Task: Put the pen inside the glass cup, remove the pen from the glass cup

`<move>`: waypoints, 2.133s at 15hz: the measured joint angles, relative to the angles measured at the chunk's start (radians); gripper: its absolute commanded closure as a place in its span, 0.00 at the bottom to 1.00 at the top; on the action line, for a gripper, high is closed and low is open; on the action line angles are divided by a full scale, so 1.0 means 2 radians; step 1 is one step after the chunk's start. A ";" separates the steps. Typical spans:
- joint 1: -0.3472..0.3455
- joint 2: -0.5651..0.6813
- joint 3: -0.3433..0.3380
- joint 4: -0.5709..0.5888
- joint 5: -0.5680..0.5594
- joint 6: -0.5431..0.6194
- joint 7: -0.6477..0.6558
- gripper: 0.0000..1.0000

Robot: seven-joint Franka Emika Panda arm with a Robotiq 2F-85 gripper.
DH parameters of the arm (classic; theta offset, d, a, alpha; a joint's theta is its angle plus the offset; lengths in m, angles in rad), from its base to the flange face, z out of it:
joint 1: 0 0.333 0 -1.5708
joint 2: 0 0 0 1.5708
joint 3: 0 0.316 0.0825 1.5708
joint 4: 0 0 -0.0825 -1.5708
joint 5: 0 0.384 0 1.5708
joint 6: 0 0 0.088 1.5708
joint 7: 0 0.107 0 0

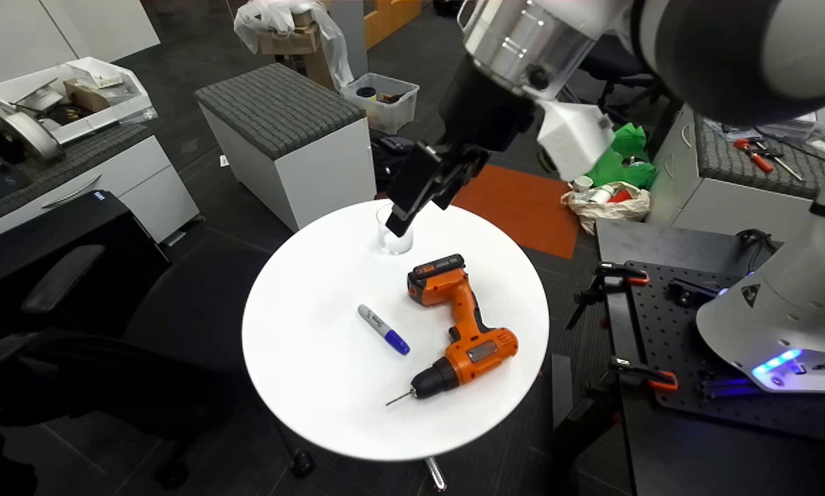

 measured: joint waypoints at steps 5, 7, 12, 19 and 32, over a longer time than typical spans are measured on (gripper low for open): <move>-0.042 0.075 0.020 0.040 -0.131 -0.002 0.155 0.00; -0.041 0.100 0.019 0.058 -0.165 -0.022 0.195 0.00; -0.016 0.140 0.008 0.100 -0.149 -0.095 0.202 0.00; 0.002 0.159 0.002 0.125 -0.114 -0.131 0.170 0.00; 0.009 0.198 -0.027 0.131 -0.111 -0.125 0.150 0.00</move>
